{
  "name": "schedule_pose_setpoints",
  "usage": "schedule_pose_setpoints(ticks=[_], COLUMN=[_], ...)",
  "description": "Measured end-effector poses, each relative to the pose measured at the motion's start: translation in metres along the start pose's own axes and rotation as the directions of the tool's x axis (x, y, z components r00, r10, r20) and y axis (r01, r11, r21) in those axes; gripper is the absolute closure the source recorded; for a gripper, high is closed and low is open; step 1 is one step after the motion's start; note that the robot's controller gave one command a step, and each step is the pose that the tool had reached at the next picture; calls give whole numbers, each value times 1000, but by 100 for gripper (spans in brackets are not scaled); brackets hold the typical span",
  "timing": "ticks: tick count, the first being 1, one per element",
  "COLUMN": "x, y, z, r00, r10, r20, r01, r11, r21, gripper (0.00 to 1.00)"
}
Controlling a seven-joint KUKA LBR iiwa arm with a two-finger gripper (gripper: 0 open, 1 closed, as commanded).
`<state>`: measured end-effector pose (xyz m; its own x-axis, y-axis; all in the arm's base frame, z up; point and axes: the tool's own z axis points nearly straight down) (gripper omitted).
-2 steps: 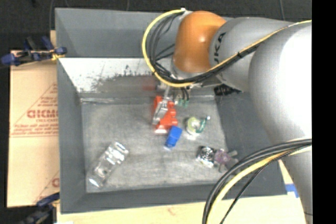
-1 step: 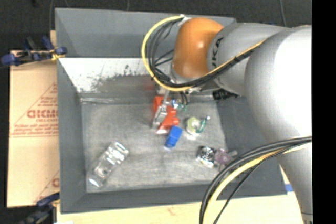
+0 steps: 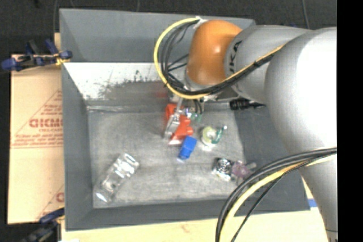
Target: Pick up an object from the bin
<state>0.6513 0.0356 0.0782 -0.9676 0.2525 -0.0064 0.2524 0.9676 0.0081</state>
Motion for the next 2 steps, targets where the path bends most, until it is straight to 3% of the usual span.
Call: schedule_pose_setpoints(ticks=[1, 2], x=[-3, -6], y=[-1, -5], z=[-1, -3], r00=[996, 996], r10=[91, 94], r20=[-9, -3], r01=[-91, -94], r11=[996, 996], r21=[-6, -1], gripper=[0, 100])
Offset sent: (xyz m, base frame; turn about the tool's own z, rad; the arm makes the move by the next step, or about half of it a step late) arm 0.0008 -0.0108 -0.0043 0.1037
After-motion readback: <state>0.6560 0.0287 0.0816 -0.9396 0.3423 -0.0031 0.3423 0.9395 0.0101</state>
